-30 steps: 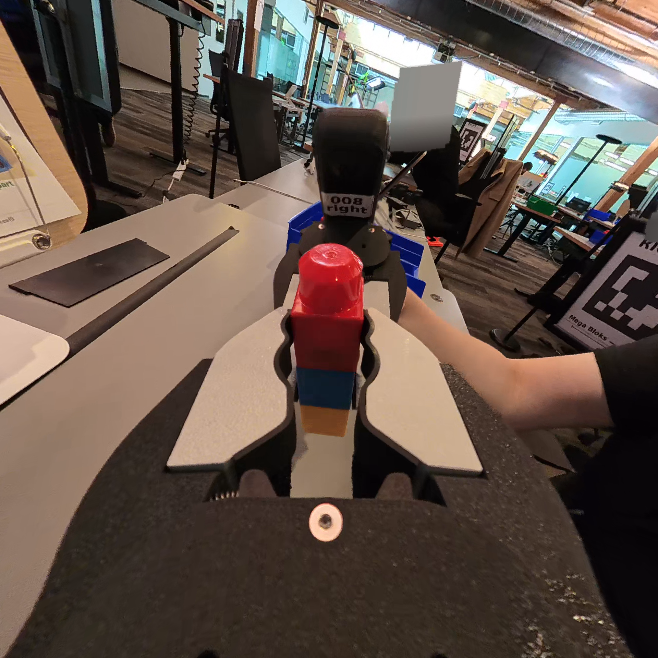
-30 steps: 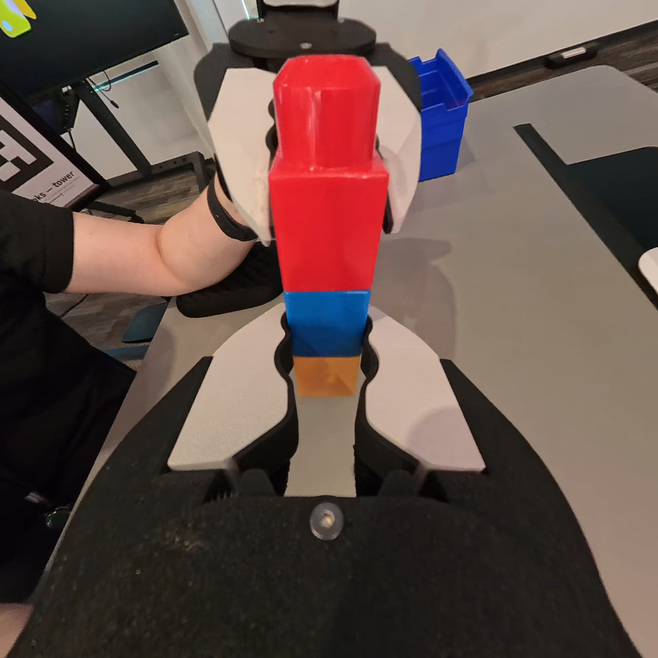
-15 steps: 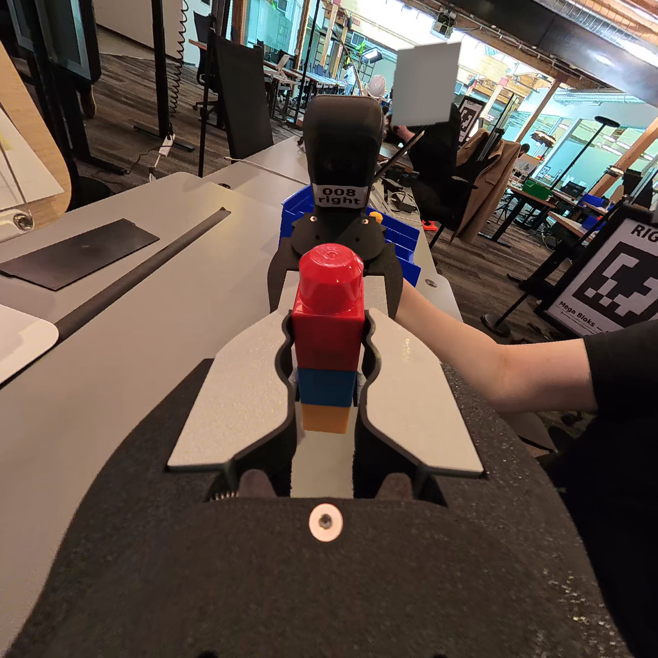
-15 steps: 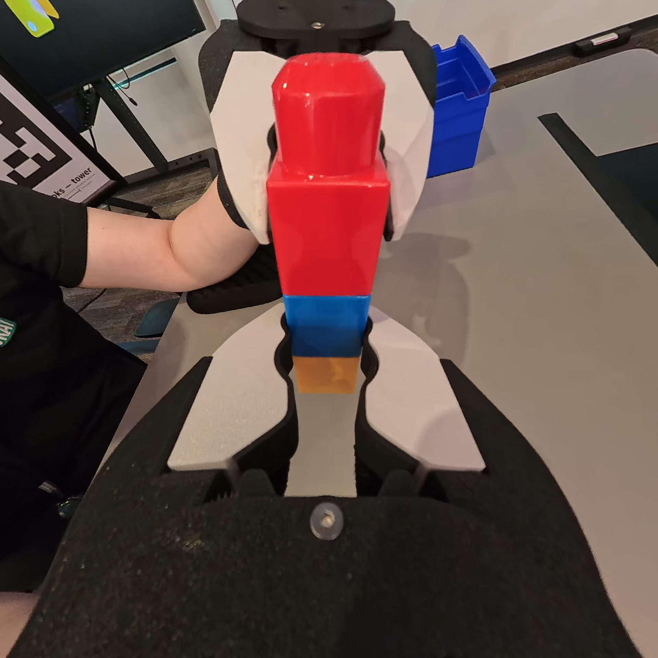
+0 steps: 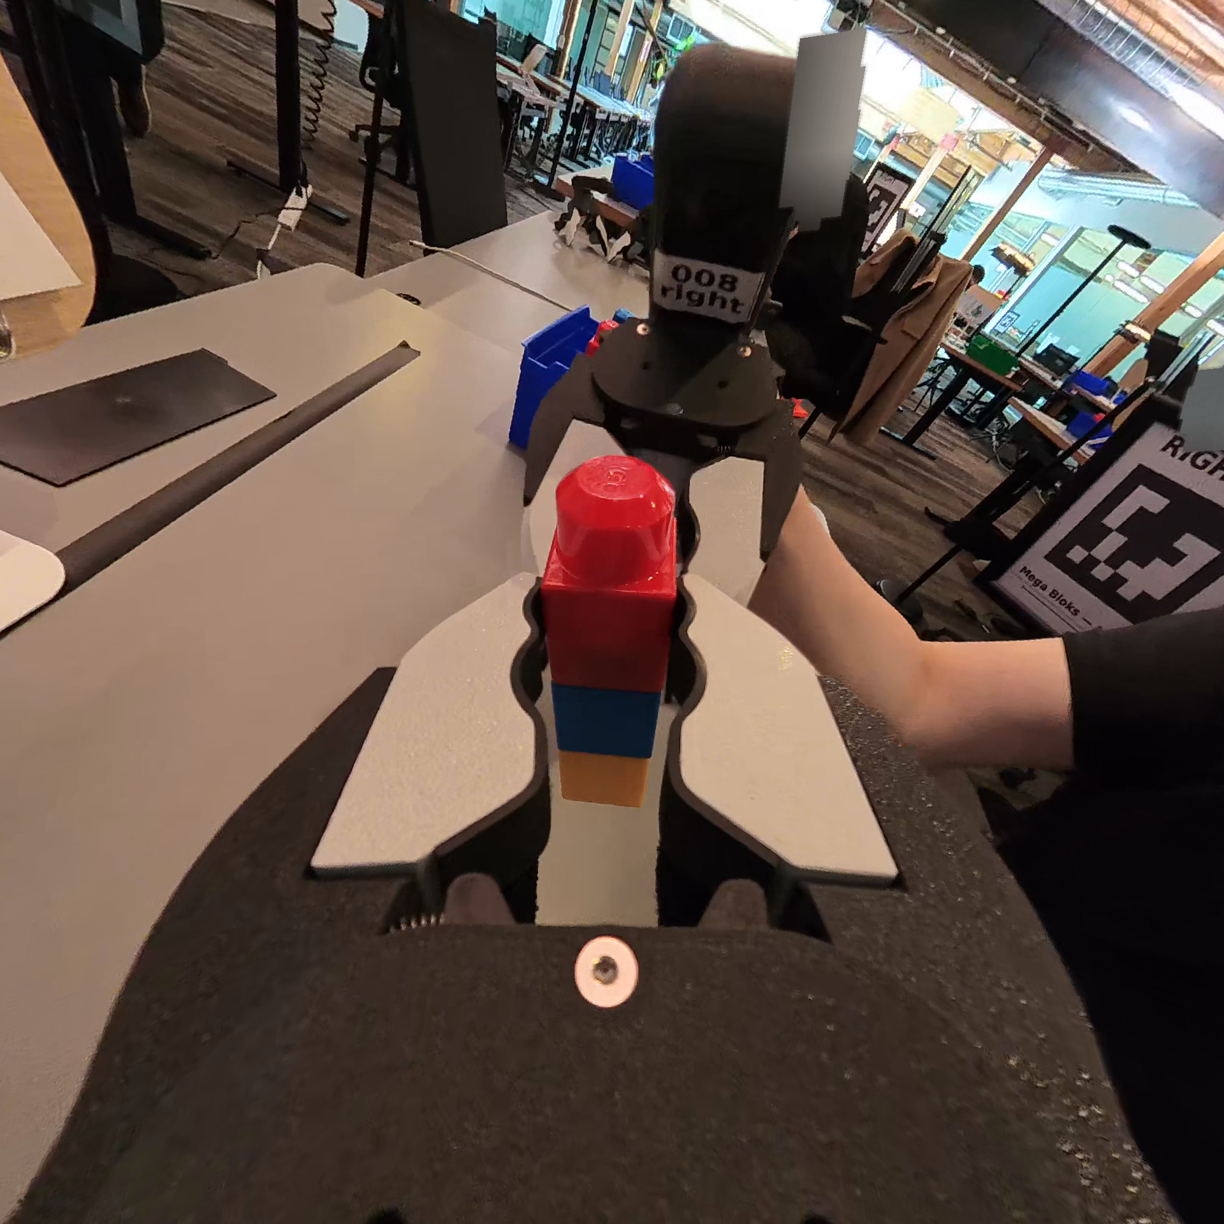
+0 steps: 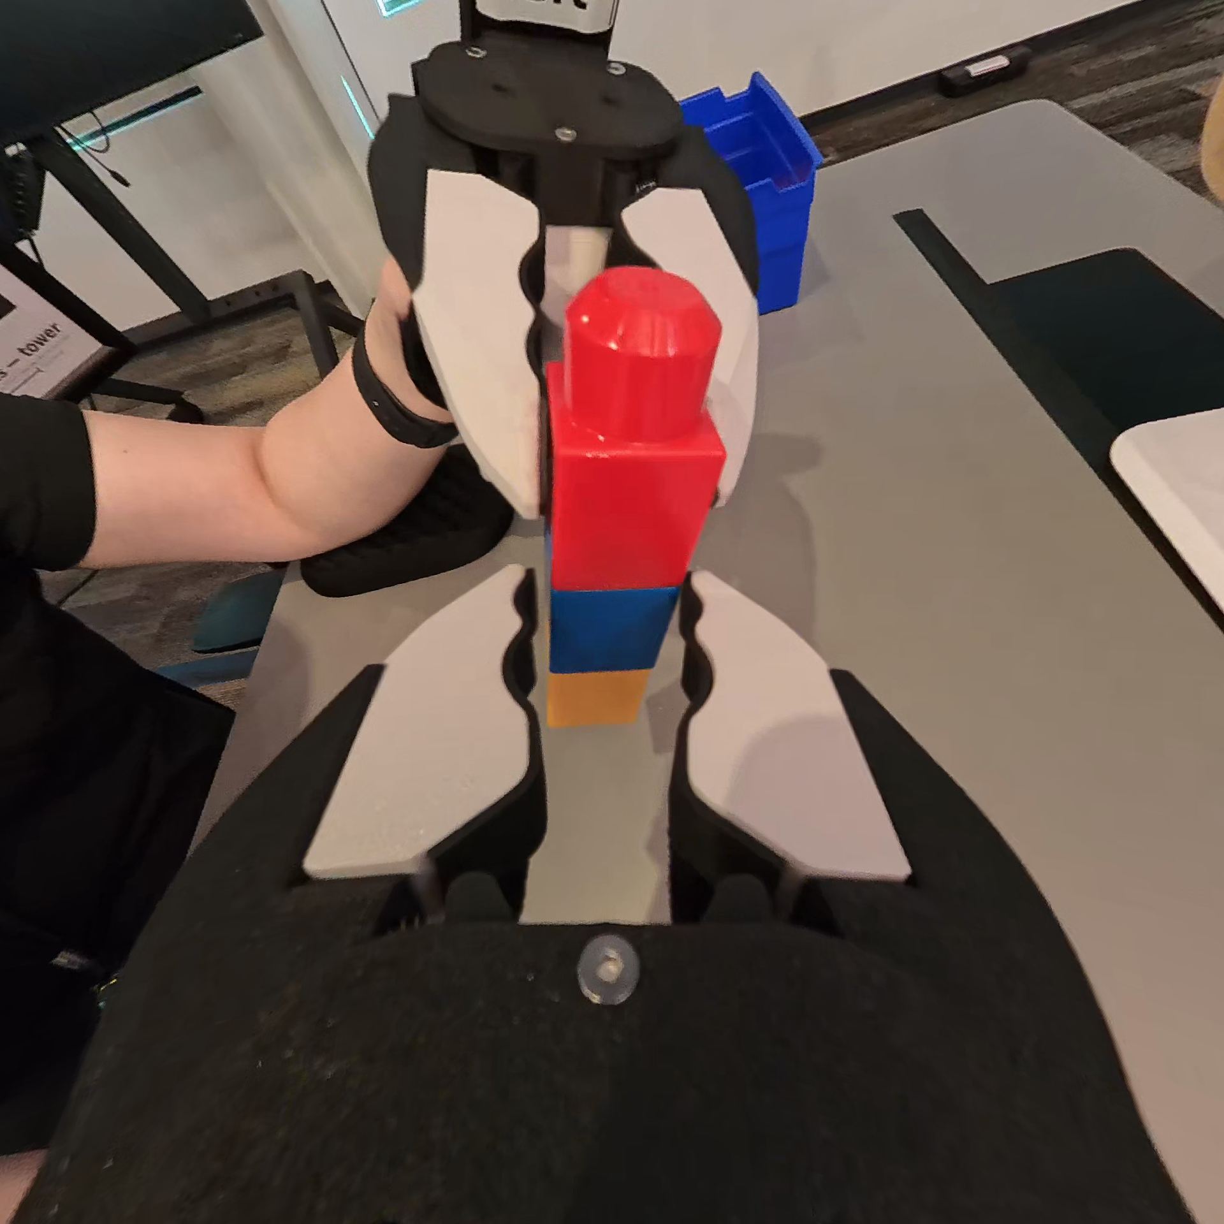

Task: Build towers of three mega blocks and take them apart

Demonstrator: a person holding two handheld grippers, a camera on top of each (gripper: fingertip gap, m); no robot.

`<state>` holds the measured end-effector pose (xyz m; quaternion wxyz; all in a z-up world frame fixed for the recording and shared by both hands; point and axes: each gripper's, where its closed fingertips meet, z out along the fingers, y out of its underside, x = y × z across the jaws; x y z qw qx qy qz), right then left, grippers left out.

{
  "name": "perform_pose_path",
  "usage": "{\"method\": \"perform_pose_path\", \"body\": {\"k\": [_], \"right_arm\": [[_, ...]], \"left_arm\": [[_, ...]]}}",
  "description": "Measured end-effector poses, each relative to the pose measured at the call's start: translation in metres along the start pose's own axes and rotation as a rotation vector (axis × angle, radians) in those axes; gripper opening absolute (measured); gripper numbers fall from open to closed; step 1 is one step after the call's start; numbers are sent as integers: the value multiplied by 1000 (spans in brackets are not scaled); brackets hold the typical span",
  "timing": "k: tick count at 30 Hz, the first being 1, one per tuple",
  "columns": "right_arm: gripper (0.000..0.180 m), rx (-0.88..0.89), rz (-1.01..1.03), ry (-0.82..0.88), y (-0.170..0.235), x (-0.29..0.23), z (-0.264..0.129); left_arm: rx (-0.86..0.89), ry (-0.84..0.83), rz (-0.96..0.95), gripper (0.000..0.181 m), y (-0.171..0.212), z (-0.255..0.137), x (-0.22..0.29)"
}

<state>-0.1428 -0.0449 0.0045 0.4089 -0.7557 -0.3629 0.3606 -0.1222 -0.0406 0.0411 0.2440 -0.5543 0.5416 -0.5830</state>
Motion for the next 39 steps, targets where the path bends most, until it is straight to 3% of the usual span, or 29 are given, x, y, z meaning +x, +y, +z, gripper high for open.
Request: {"method": "perform_pose_path", "body": {"k": [5,7,15,23,28,31,36,39], "right_arm": [[35,14,22,-37,0,1,1],[35,66,53,-123,-4,-7,-4],[35,359,90,-451,-27,-40,-65],[35,471,-180,-361,-64,-117,-128],[35,436,-212,-269,-47,-148,-167],[35,415,-151,-64,-23,-140,-201],[35,372,92,799,61,-73,-326],[35,391,206,1127,118,-74,-390]], "left_arm": [[18,-3,30,36,-2,0,2],[100,24,-24,59,-16,-5,4],[300,-4,65,45,-59,-68,18],[293,-39,151,45,-66,-84,35],[280,-17,158,45,-65,-81,43],[264,-29,167,45,-65,-81,44],[262,-48,189,45,-67,-88,47],[297,-26,178,45,-73,-93,50]]}}
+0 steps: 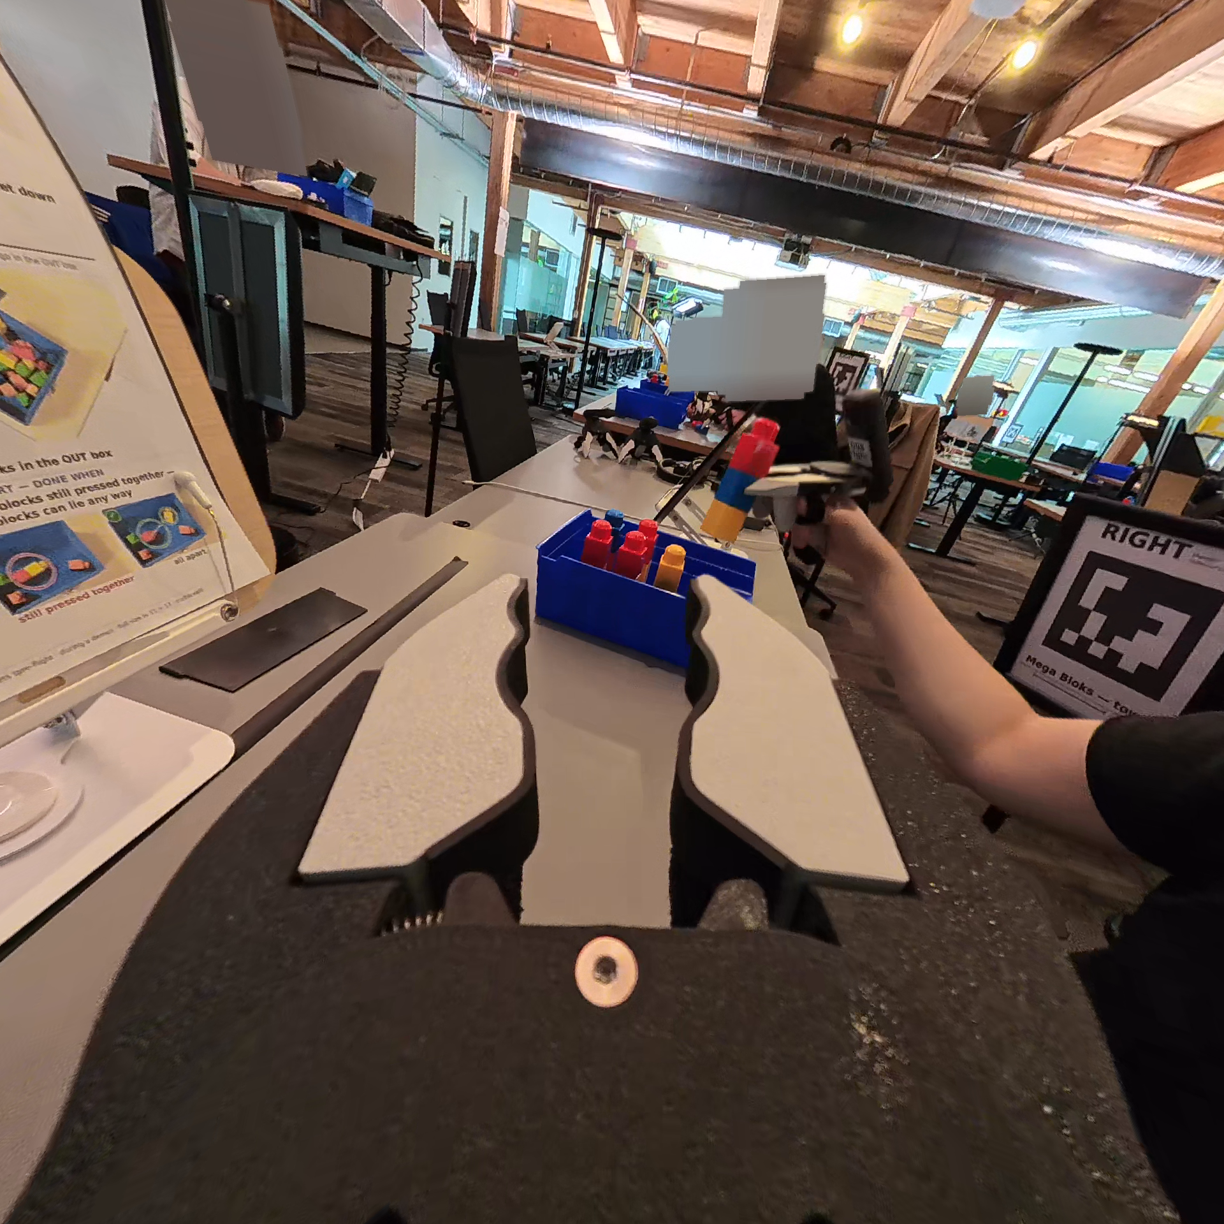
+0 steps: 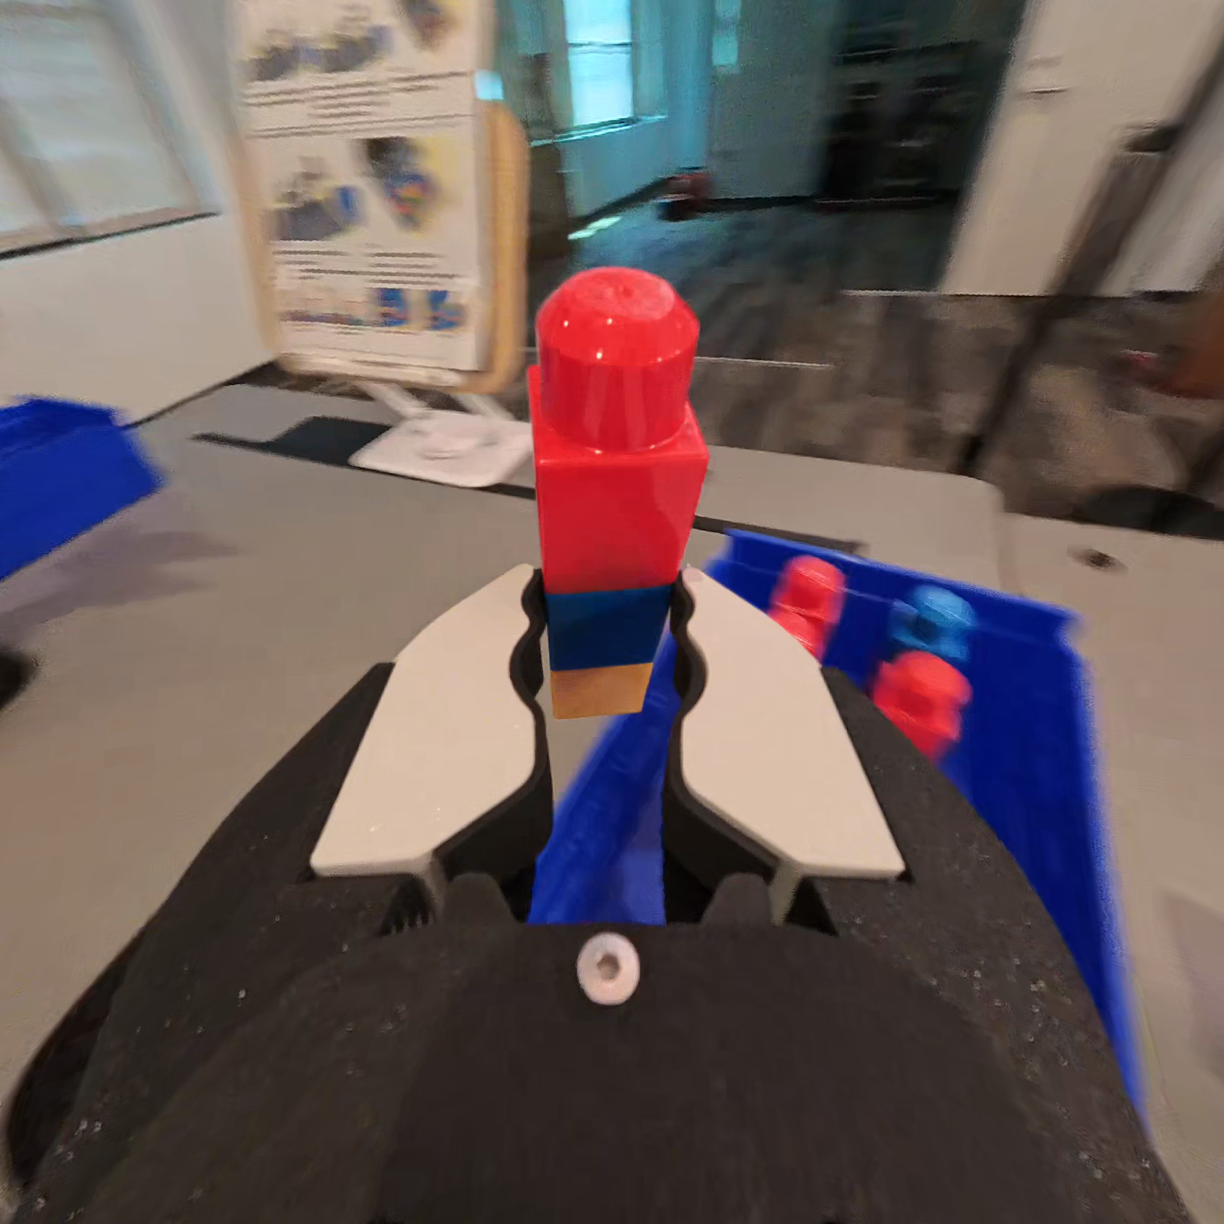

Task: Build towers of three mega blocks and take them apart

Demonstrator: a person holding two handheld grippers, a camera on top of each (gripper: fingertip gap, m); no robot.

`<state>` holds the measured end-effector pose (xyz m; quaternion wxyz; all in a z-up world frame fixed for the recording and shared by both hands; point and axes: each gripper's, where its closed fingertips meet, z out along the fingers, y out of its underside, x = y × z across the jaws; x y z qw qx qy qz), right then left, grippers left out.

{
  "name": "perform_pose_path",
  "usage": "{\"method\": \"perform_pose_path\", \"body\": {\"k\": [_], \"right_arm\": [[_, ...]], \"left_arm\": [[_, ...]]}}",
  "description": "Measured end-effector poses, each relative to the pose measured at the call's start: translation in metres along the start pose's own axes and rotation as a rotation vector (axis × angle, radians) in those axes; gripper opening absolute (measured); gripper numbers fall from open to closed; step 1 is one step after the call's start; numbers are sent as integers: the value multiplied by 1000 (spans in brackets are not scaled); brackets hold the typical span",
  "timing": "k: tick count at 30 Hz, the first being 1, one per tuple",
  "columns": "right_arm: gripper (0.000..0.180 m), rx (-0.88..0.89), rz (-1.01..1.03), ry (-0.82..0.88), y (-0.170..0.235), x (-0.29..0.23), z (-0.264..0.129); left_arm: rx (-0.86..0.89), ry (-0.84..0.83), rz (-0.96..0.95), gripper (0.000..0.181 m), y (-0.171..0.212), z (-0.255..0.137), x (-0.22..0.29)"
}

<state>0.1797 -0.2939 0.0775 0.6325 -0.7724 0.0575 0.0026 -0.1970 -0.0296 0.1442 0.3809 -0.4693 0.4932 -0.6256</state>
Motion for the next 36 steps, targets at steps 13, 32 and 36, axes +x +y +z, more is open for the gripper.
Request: {"method": "perform_pose_path", "body": {"k": [13,32,36], "right_arm": [[36,-243,109,512,121,108,-1],[36,-424,82,594,167,126,20],[36,-410,122,581,169,124,18]], "left_arm": [[-9,7,-21,44,4,4,-1],[-7,9,-28,43,3,4,-2],[-3,7,-25,43,2,2,-2]]}}
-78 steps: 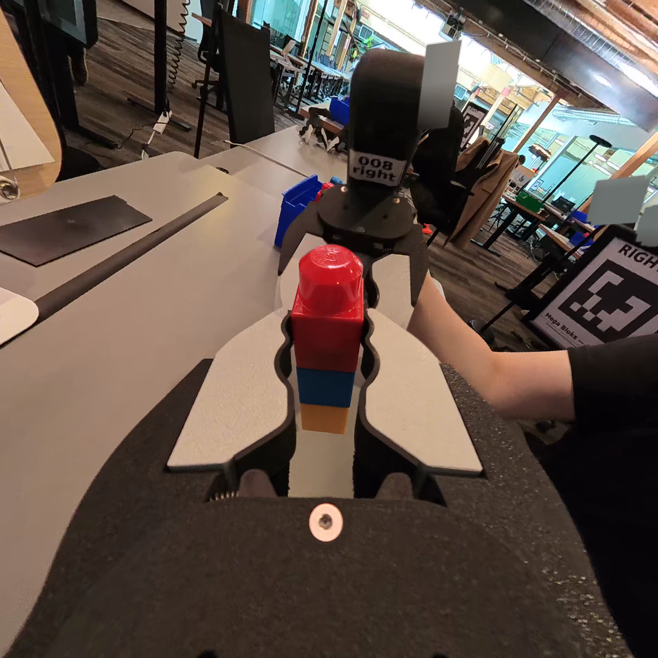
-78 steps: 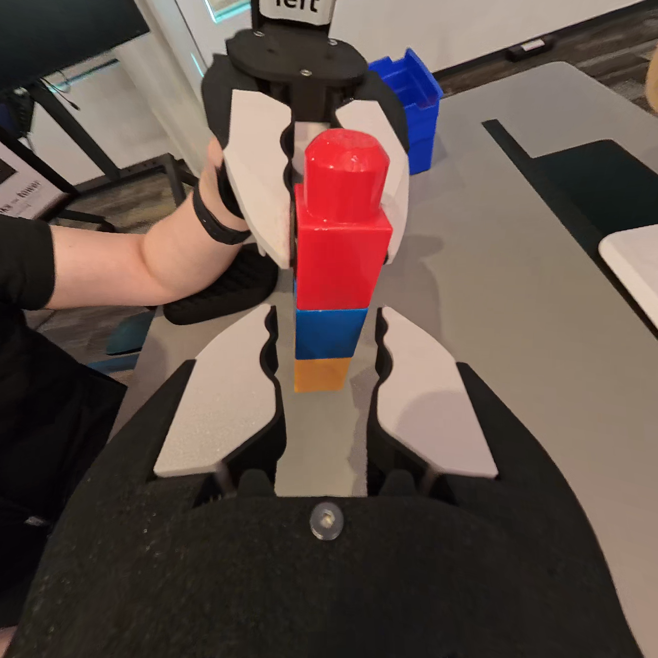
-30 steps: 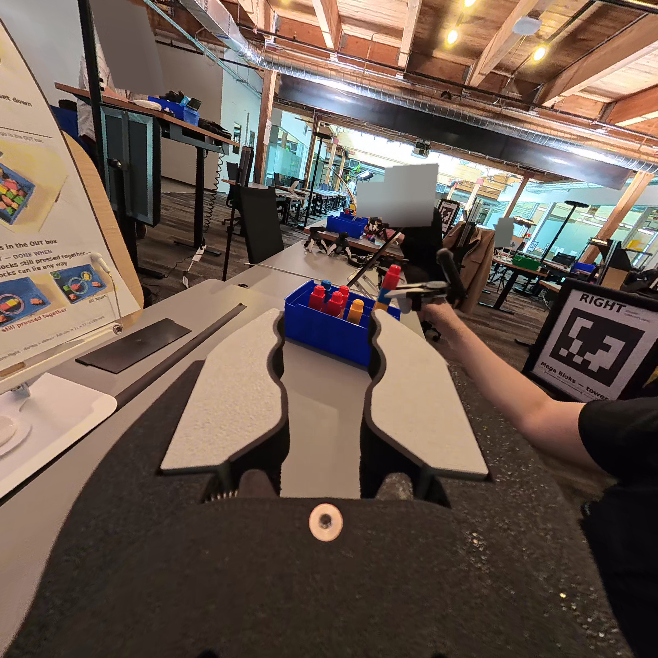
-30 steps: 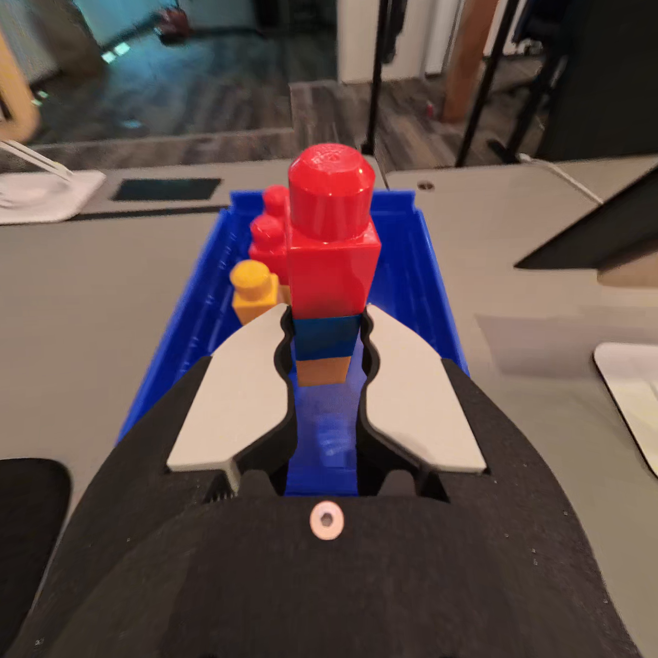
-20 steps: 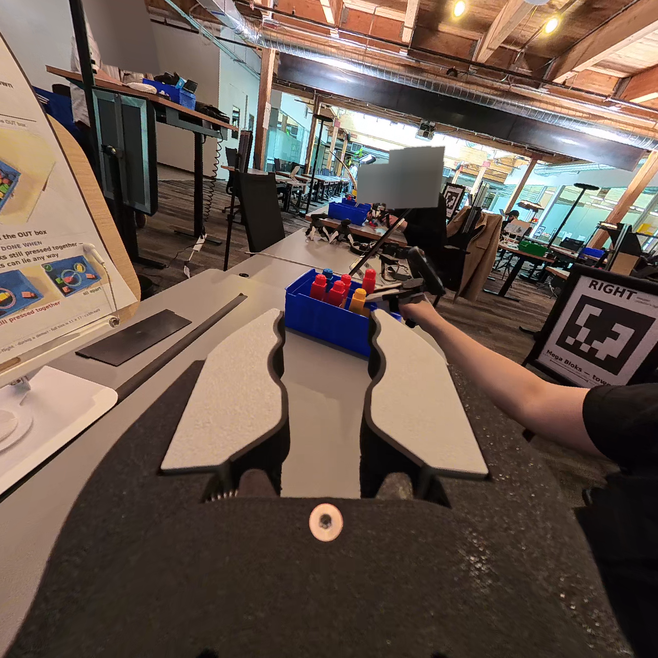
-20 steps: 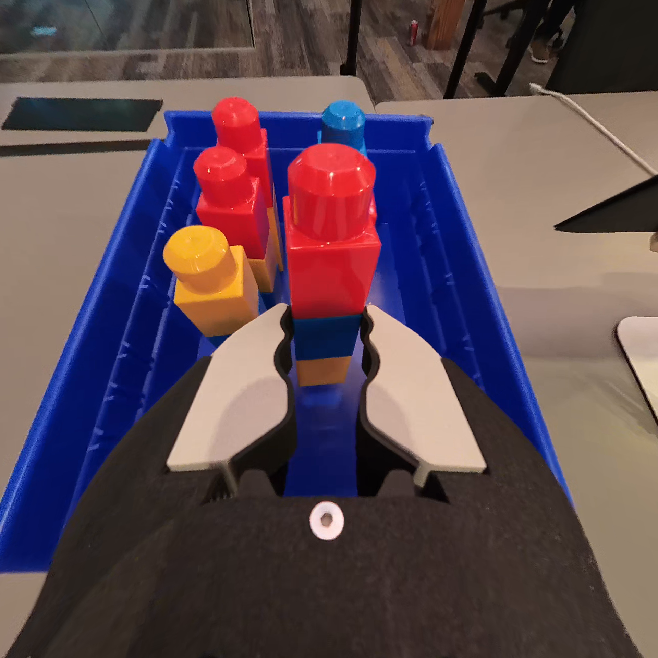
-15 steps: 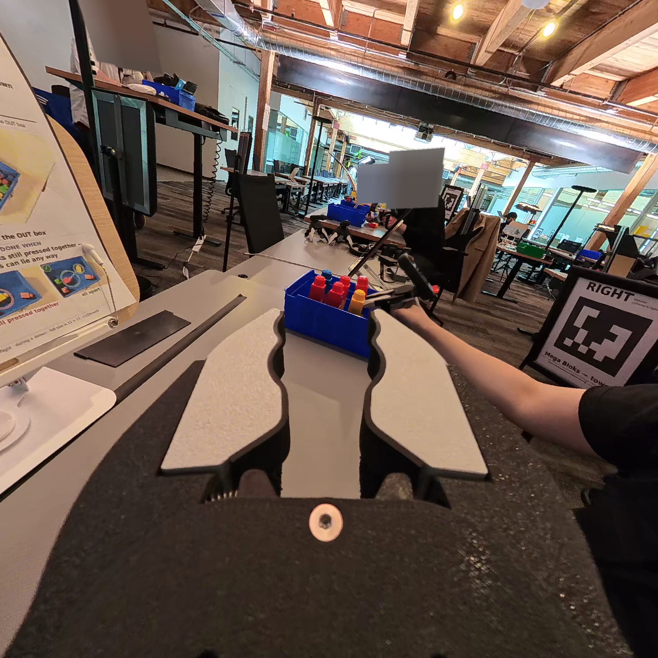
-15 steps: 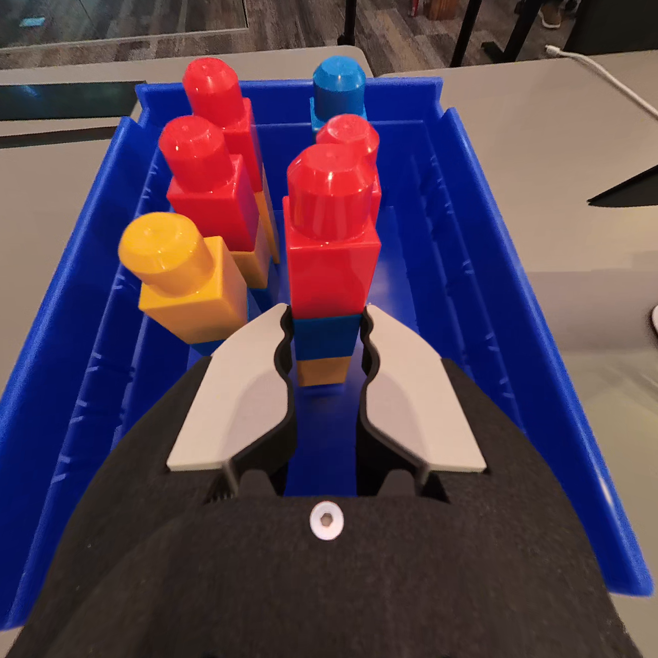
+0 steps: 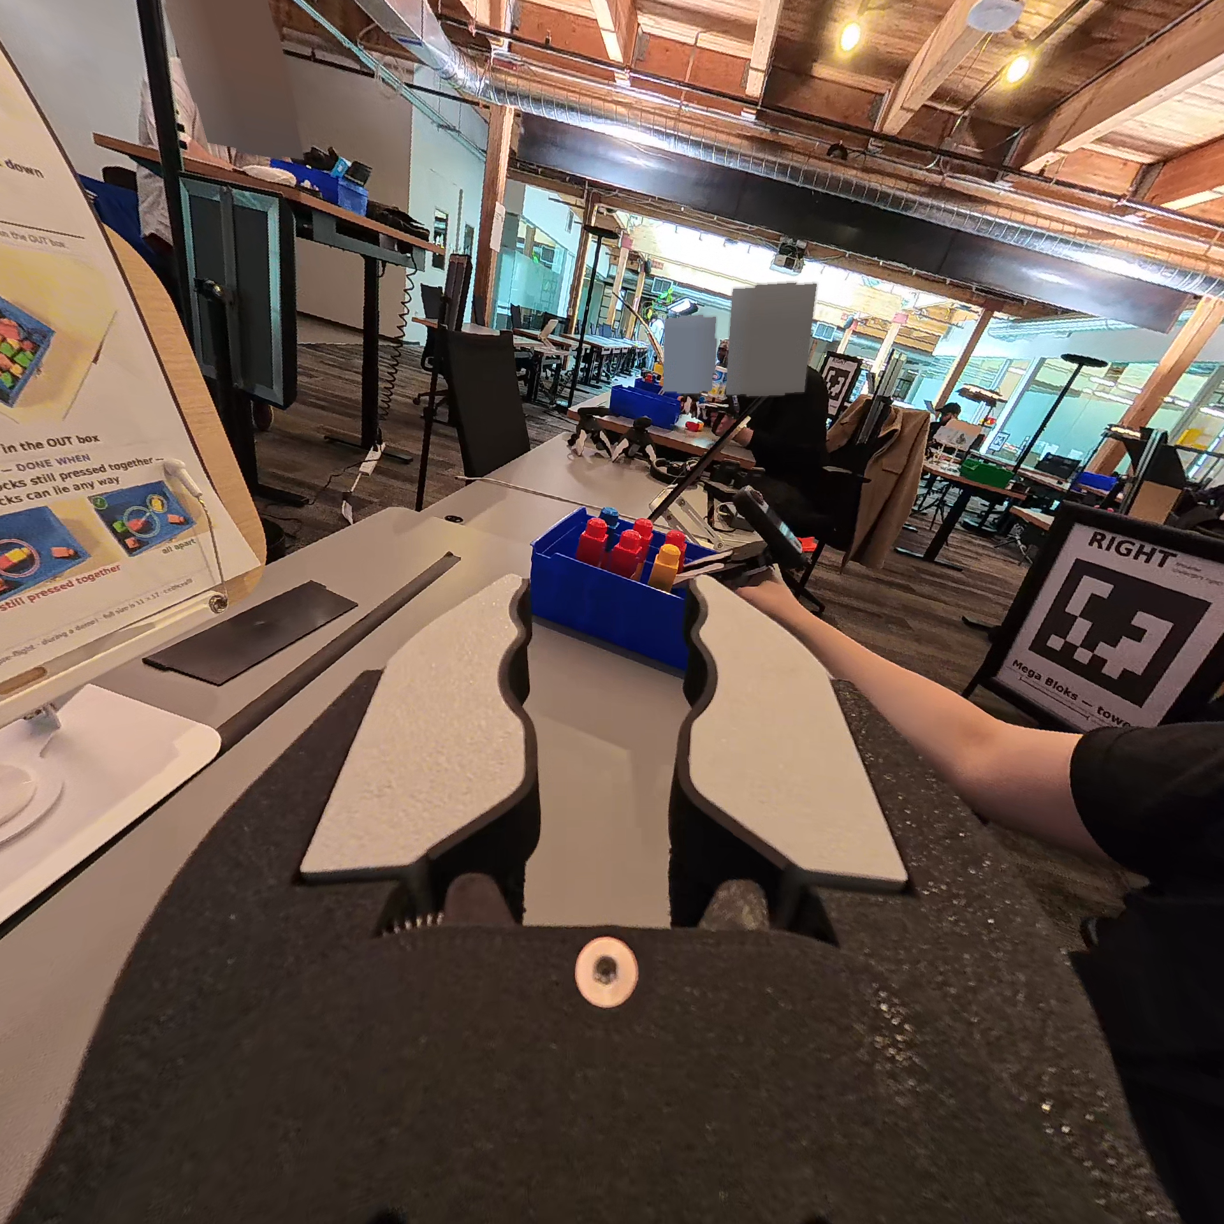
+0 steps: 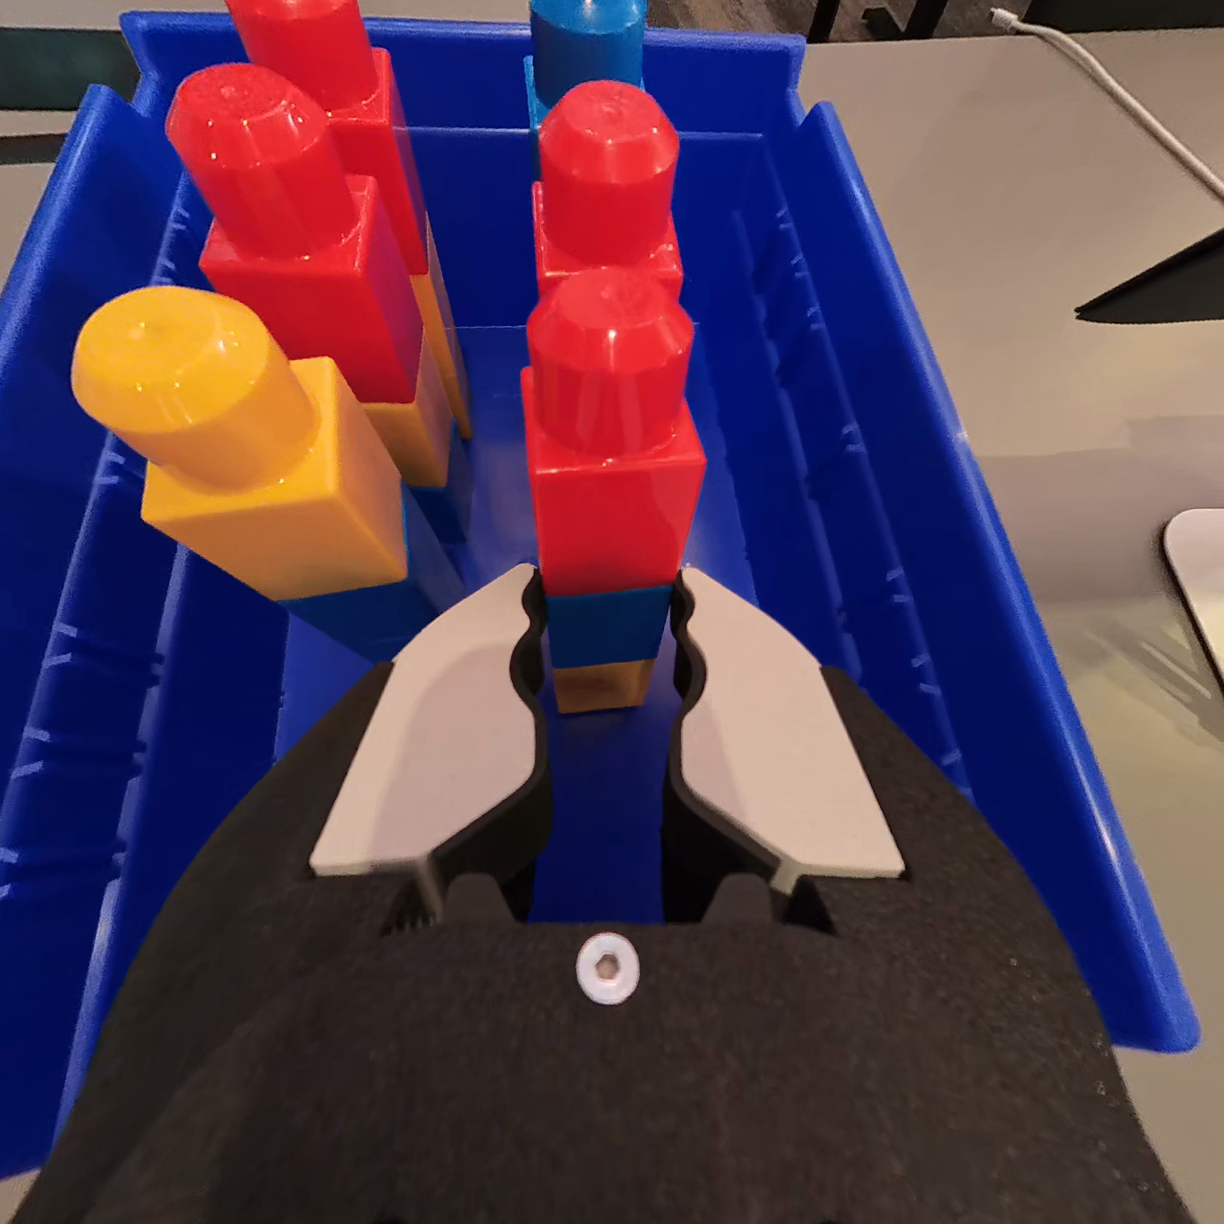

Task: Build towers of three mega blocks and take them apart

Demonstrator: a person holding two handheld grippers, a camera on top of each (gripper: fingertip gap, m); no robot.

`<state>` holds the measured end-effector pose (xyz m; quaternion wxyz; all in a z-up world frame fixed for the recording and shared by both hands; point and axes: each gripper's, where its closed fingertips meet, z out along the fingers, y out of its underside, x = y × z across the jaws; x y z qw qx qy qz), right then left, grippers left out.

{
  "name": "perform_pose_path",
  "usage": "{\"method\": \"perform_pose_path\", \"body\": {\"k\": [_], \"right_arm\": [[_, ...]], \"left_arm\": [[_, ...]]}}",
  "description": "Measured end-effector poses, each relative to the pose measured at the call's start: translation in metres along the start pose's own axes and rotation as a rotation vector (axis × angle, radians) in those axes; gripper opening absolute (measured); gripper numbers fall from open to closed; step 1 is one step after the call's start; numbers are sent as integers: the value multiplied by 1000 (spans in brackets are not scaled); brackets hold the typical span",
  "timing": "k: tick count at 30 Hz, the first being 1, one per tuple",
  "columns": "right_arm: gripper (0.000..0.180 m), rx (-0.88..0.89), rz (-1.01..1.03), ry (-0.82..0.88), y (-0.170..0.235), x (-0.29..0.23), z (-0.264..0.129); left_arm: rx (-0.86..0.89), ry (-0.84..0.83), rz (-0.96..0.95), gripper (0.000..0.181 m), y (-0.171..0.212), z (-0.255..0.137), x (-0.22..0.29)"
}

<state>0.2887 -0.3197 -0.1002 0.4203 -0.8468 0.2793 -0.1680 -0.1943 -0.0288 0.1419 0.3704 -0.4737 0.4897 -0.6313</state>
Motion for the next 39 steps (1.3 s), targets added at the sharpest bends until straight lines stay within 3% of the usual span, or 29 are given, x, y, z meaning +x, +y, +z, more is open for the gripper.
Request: {"method": "perform_pose_path", "body": {"k": [5,8,10,20,24,29,35,39], "right_arm": [[36,-24,-17,-13,3,-1,-3],[58,-72,-34,28,12,4,-2],[57,-63,-48,22,12,0,-11],[49,84,-110,94,-74,-24,-127],[63,1,-34,108,-62,-10,-109],[62,-36,68,51,-12,-5,-63],[61,17,-178,101,2,8,-32],[62,-11,-217,17,-1,5,-22]], "left_arm": [[1,0,3,43,-1,-1,1],[-10,-7,6,43,0,-2,0],[-8,-9,4,43,0,-3,0],[19,-22,-5,43,-6,-10,-5],[13,-18,2,43,-6,-10,-3],[25,-18,2,43,-8,-13,-3],[28,-20,-2,43,-9,-14,-4],[12,-23,-4,43,-5,-12,-6]]}}
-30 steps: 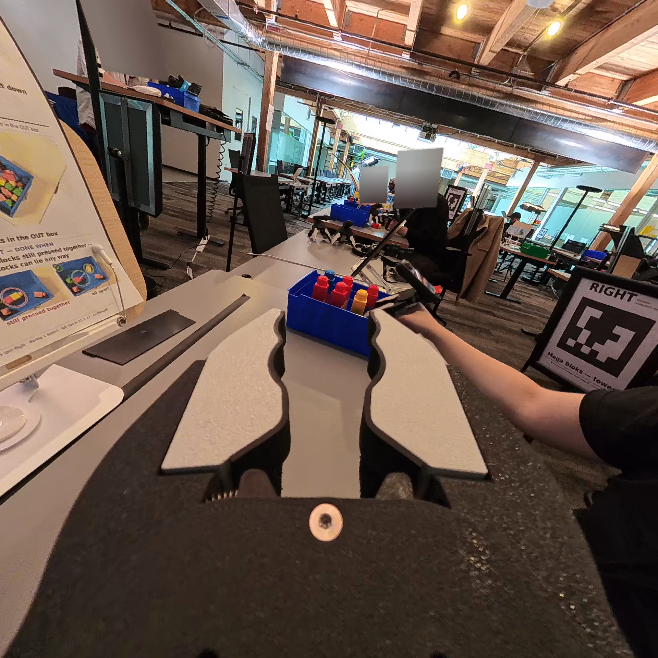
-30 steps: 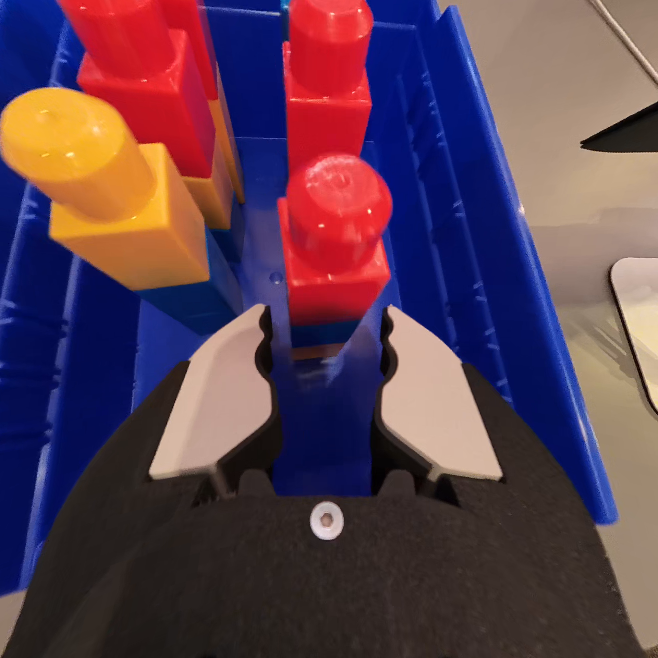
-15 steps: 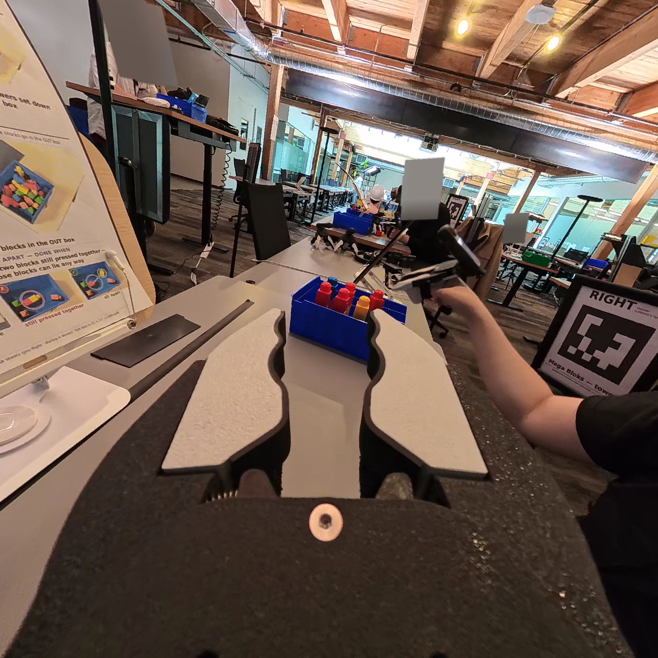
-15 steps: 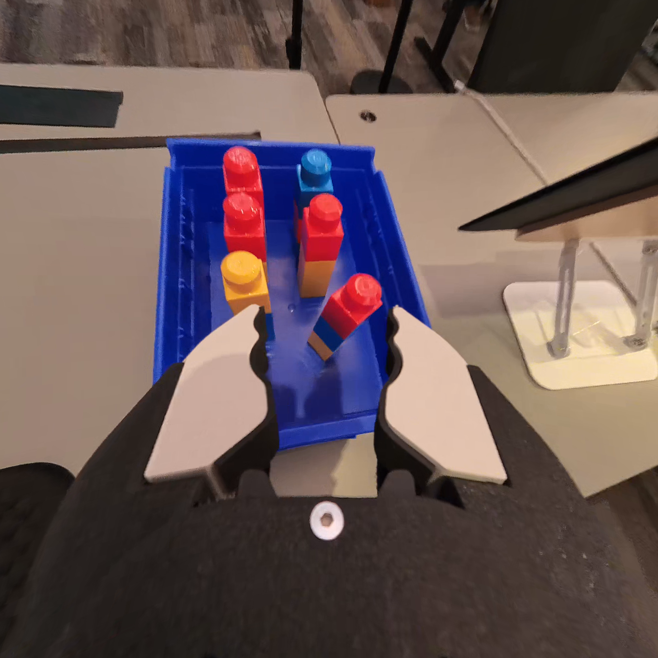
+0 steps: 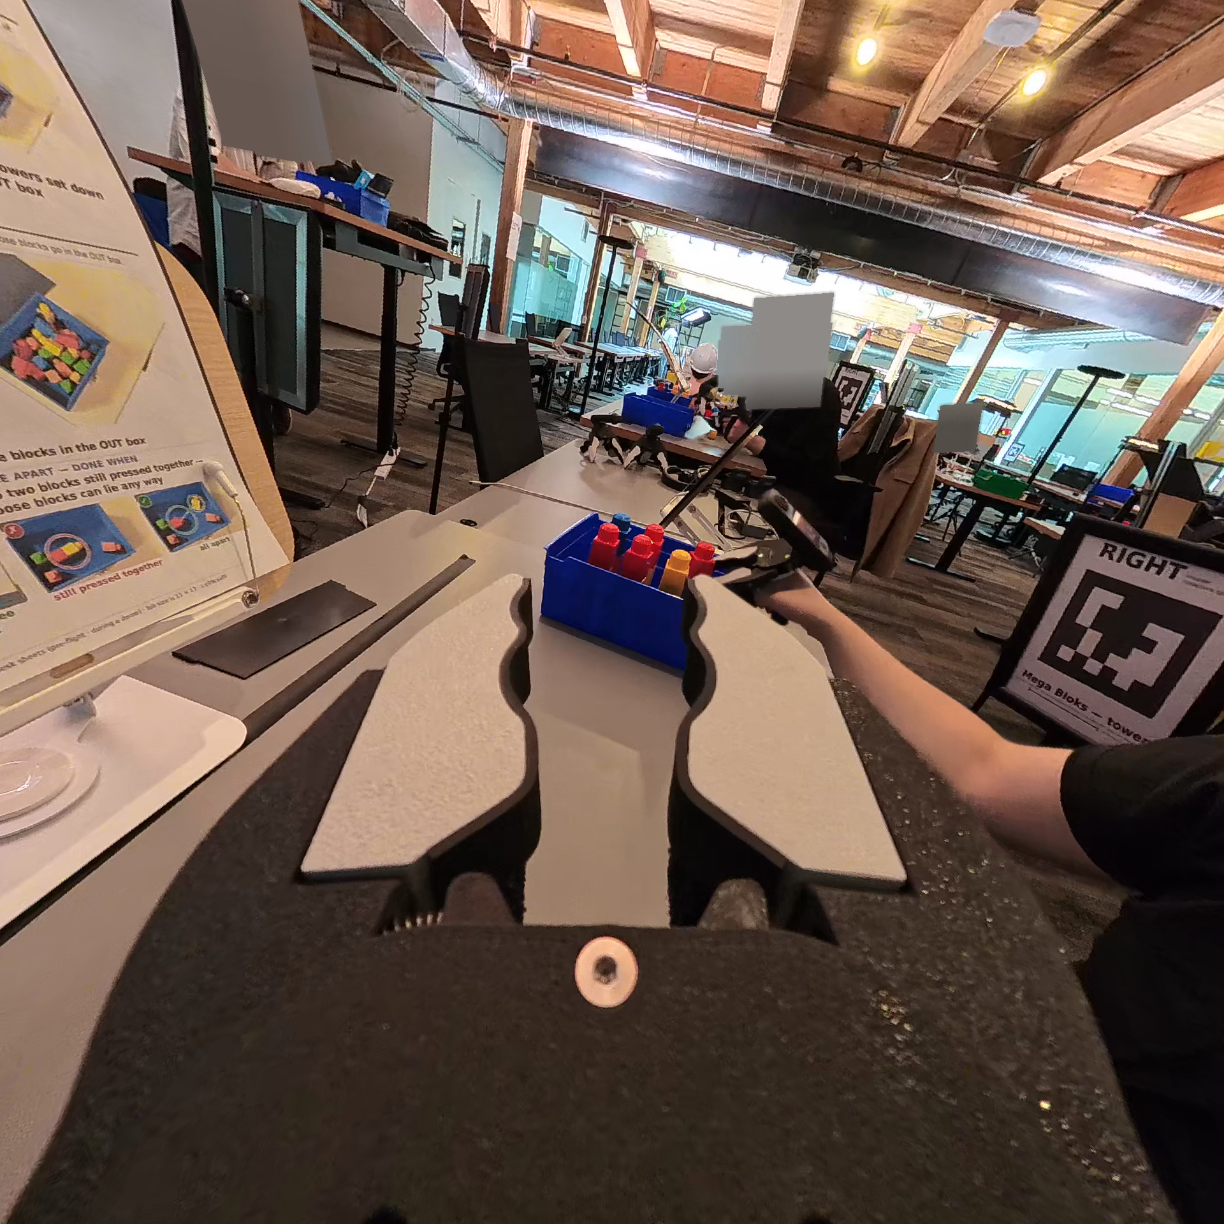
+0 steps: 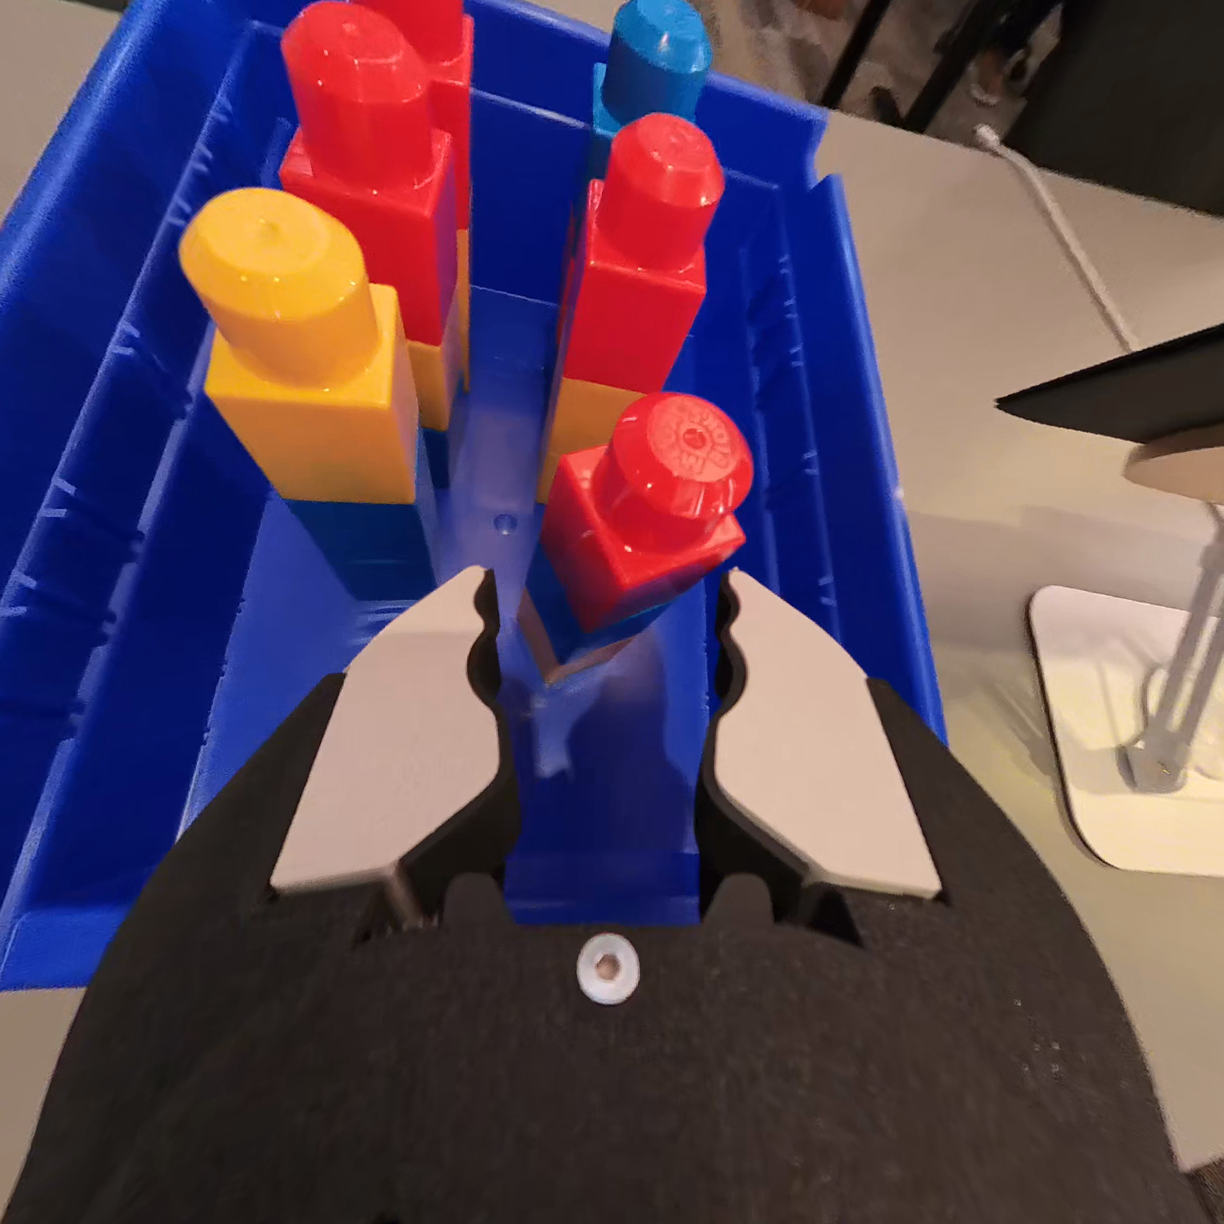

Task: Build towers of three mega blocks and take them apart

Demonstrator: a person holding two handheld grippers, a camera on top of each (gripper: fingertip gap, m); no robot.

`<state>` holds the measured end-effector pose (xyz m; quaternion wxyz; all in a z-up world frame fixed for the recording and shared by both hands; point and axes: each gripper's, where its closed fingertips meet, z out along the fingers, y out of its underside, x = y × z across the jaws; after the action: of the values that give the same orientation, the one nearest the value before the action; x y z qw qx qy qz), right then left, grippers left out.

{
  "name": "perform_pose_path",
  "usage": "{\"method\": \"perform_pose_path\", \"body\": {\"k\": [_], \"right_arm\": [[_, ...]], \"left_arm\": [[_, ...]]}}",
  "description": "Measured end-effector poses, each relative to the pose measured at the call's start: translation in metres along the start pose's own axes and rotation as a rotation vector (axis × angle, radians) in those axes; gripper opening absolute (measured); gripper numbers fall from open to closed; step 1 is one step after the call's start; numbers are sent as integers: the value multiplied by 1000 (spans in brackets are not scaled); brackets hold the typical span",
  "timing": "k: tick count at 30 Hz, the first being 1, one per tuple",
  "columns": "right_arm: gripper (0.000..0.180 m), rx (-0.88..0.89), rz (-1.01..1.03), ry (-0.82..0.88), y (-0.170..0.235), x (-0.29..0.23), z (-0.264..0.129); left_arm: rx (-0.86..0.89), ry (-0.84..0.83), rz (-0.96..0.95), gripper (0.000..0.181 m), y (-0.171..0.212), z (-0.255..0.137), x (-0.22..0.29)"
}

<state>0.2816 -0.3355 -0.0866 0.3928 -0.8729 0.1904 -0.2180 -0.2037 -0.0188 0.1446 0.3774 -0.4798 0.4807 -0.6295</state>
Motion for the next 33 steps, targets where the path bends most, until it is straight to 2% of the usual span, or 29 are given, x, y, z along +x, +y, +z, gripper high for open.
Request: {"method": "perform_pose_path", "body": {"k": [2,5,9,19,26,33], "right_arm": [[61,-10,1,-83,-1,-6,6],[44,-48,36,-152,5,-8,13],[40,-18,89,-210,3,-11,14],[38,-30,266,-82,-1,-5,21],[38,-41,239,9,-9,-8,27],[40,-17,237,25,-8,-6,17]], "left_arm": [[-10,0,-4,43,2,2,-1],[-20,-2,-3,43,4,3,-1],[-29,-1,-5,43,7,5,-2],[-45,-2,-12,43,10,8,-3],[-35,6,-8,43,8,6,-1],[-11,2,-11,43,2,0,-3]]}}
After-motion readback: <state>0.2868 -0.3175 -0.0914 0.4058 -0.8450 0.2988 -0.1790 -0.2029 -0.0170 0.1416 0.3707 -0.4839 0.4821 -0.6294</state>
